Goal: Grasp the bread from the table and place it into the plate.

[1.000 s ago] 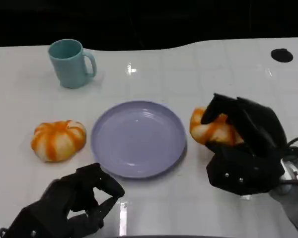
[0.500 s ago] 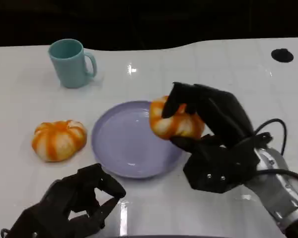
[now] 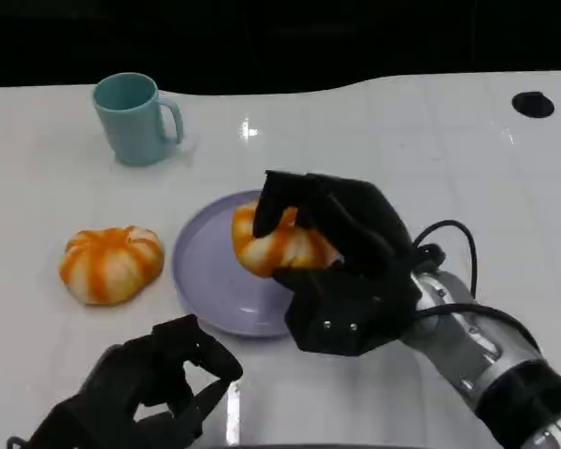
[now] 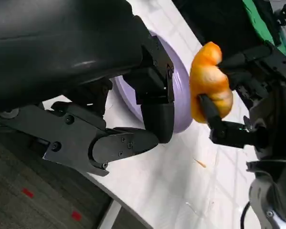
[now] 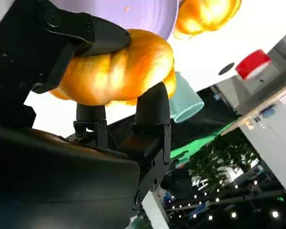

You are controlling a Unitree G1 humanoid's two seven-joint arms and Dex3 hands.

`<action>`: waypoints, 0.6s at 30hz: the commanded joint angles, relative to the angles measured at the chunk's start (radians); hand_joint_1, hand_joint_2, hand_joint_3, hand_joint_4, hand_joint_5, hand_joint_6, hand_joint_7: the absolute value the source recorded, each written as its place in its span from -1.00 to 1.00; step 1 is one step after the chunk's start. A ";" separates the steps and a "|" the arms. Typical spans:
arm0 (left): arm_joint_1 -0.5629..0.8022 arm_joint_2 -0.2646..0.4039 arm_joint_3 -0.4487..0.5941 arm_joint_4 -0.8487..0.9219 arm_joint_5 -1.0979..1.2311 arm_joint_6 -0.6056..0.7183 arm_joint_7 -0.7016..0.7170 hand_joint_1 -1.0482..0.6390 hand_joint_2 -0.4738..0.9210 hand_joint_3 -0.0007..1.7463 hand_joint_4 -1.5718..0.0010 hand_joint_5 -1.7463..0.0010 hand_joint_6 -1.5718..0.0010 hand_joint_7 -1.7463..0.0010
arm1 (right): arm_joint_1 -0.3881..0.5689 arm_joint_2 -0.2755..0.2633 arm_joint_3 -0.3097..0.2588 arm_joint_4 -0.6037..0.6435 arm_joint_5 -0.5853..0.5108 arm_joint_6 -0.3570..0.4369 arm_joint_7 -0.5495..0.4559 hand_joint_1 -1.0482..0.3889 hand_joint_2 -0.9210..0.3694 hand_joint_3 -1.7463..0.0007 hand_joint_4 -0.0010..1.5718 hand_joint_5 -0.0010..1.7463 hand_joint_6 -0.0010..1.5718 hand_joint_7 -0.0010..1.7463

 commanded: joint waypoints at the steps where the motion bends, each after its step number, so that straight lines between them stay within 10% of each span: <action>1: 0.010 0.001 0.004 -0.008 0.000 0.001 0.009 -0.11 0.87 -0.30 0.07 -1.00 0.20 -0.46 | -0.052 0.009 0.000 0.050 0.015 0.042 0.044 0.21 -0.43 0.15 -0.06 0.74 0.17 -0.30; 6: 0.010 0.002 0.001 -0.007 0.010 -0.006 0.012 -0.12 0.88 -0.29 0.06 -1.00 0.20 -0.47 | -0.080 -0.028 0.067 0.049 -0.049 0.125 0.158 -0.07 -0.95 0.72 -0.62 -0.52 -0.25 -0.95; 10: 0.011 0.002 0.001 -0.006 0.016 -0.010 0.013 -0.12 0.87 -0.28 0.06 -1.00 0.20 -0.48 | -0.071 -0.041 0.084 0.012 -0.050 0.165 0.239 -0.33 -1.00 0.75 -0.95 -0.71 -0.60 -1.00; 18: 0.008 -0.002 -0.001 -0.012 0.020 0.004 0.013 -0.12 0.87 -0.27 0.06 -1.00 0.21 -0.48 | -0.036 -0.089 0.091 -0.114 -0.027 0.208 0.417 -0.55 -1.00 0.67 -0.98 -0.72 -0.74 -0.99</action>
